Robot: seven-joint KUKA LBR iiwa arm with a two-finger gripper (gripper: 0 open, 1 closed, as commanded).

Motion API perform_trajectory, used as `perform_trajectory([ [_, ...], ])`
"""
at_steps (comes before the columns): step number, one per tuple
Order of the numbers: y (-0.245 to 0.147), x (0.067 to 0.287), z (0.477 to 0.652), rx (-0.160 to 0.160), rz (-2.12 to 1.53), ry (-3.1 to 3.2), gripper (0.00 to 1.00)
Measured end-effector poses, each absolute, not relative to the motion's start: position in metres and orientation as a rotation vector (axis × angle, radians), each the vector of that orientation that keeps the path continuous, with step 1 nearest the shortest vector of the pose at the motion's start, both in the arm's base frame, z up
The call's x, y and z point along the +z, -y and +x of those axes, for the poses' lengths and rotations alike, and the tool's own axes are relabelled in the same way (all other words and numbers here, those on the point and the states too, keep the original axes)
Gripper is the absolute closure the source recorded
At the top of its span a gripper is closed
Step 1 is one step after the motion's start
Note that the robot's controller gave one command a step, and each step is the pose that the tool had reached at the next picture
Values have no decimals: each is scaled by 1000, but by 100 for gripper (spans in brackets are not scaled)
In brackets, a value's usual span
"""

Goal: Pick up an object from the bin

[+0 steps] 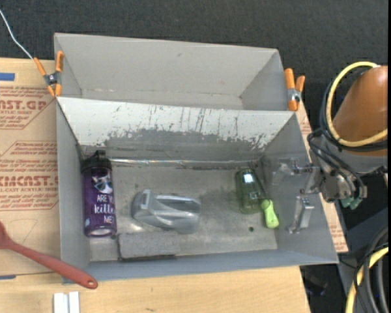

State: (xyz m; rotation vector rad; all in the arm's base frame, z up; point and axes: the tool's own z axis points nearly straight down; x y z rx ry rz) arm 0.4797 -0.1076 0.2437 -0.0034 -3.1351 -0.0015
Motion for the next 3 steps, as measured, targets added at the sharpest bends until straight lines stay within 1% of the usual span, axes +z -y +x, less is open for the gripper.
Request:
perform_trajectory([
  [1, 107, 248, 481, 1, 1, 3143, 0],
  [2, 82, 168, 491, 1, 37, 3144, 0],
  [3, 63, 161, 483, 0, -48, 3144, 100],
])
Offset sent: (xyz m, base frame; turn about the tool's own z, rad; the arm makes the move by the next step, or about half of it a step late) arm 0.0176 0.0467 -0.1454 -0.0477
